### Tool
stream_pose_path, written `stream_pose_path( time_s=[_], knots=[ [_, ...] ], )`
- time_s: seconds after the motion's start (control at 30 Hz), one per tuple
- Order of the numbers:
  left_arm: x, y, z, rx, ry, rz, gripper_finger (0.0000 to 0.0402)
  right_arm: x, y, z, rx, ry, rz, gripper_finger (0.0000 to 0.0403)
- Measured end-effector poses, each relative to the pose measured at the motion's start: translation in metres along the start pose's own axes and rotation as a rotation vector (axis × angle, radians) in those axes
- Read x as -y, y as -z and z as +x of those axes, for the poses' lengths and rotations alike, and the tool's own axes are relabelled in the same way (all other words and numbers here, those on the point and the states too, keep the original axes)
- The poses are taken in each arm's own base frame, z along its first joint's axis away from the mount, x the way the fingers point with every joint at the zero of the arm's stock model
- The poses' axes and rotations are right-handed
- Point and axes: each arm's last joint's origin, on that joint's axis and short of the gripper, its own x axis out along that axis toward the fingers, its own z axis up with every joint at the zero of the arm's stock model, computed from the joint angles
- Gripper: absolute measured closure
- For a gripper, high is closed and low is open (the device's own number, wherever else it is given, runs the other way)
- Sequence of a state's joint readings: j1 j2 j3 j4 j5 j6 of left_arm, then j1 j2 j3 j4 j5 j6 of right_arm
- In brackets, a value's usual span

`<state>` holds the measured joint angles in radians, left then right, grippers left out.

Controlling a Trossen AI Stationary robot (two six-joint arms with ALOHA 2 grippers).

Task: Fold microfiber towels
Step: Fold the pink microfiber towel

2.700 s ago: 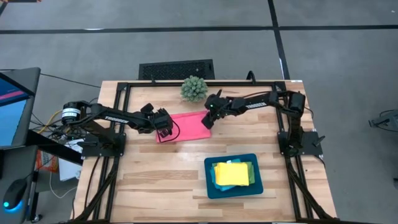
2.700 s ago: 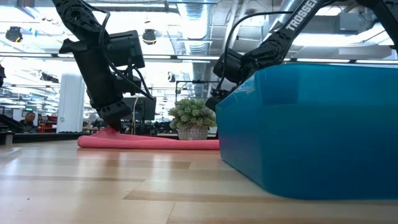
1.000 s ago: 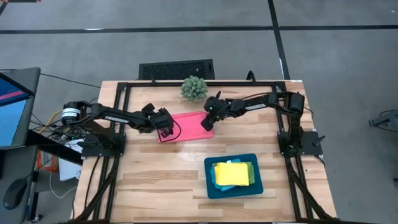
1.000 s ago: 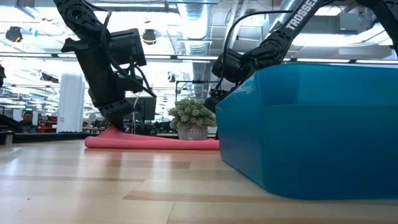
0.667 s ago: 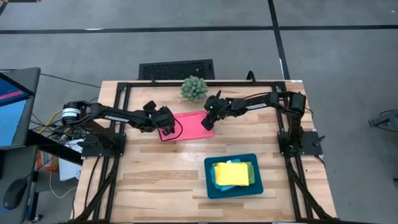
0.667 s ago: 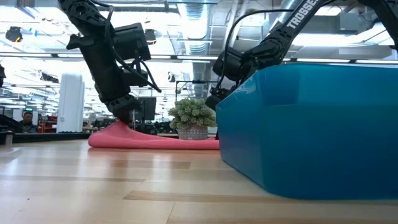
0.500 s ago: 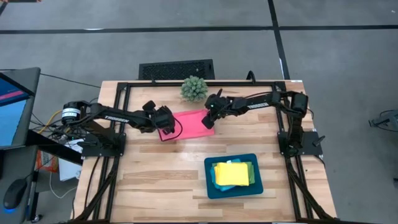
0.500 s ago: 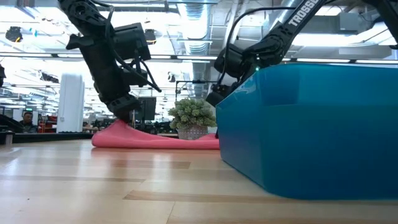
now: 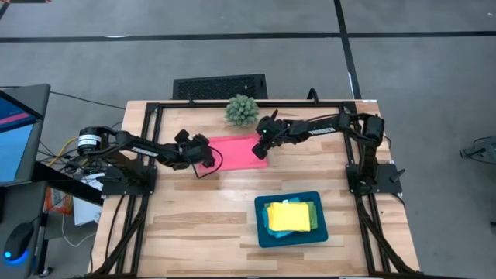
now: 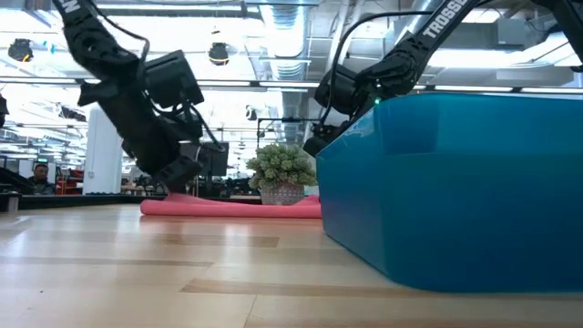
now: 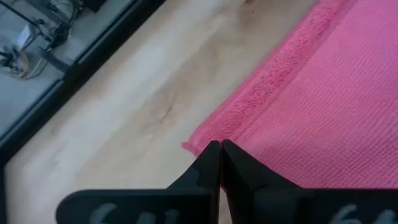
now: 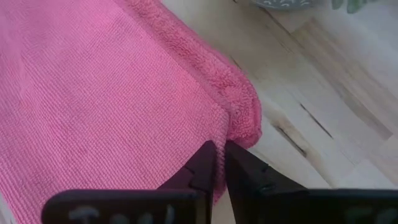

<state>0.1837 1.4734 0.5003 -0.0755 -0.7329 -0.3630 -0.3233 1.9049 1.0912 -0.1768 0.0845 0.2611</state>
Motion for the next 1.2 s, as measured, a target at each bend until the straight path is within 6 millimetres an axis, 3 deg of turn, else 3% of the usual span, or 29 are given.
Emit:
stream_pose_path(
  time_s=[0.53, 0.93, 1.2],
  knots=[
    [-0.003, 0.004, 0.005, 0.117, -0.060, -0.067, 0.0401, -0.001, 0.000, 0.000, 0.000, -0.002, -0.001, 0.0343],
    [0.008, 0.014, 0.038, 0.076, -0.033, -0.047, 0.0400, -0.001, -0.006, -0.013, 0.030, -0.008, -0.012, 0.0342],
    [0.014, 0.018, 0.048, 0.090, -0.046, -0.086, 0.0400, 0.008, -0.001, -0.011, 0.003, 0.140, -0.031, 0.0297]
  ],
)
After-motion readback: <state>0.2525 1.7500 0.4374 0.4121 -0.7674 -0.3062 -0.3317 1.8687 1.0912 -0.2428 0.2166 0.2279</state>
